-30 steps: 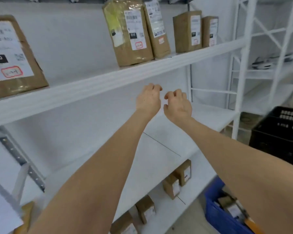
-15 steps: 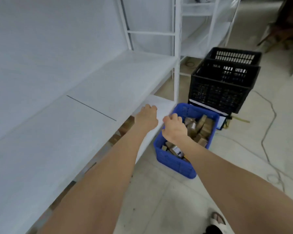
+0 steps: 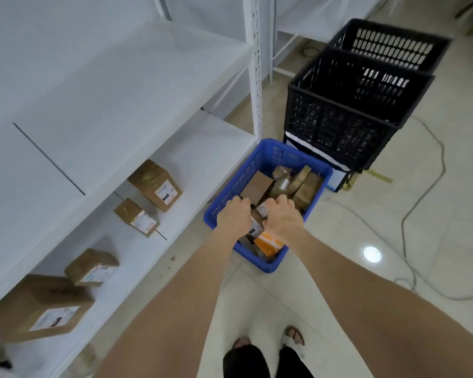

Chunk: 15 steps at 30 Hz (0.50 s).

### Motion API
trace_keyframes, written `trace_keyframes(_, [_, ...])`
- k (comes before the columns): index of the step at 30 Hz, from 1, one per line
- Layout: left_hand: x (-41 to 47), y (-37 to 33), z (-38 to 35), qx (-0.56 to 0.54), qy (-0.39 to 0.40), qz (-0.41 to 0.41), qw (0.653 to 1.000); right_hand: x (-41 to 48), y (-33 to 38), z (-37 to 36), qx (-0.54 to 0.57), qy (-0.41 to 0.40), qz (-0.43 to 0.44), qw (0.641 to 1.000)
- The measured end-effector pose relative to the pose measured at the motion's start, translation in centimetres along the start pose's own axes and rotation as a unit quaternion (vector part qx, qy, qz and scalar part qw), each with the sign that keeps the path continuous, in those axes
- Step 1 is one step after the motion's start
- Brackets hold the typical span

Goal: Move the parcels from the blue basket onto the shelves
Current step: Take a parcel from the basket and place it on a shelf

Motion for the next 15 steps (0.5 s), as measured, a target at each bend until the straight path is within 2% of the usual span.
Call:
trace_keyframes(6, [7.2,-2.6,-2.0,-0.010,0.020,0.028,0.999,6.6,-4.3,0.3,-0.020,0.037,0.019,0.999])
trace_keyframes(15, [24.1,-4.6,-4.9,-0.077,0.047,0.087,0.992,23.2,-10.8,0.3,-0.055,0.114,0.047,0.991])
Point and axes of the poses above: each hand's wrist, its own x-axis towards the middle knuckle, its own z-axis out of the back of the hand, y = z × x, the point moved 4 cm from there along x, towards the middle knuckle, and after that the axes turned 4 degrees about z, right-handed, at the moved point
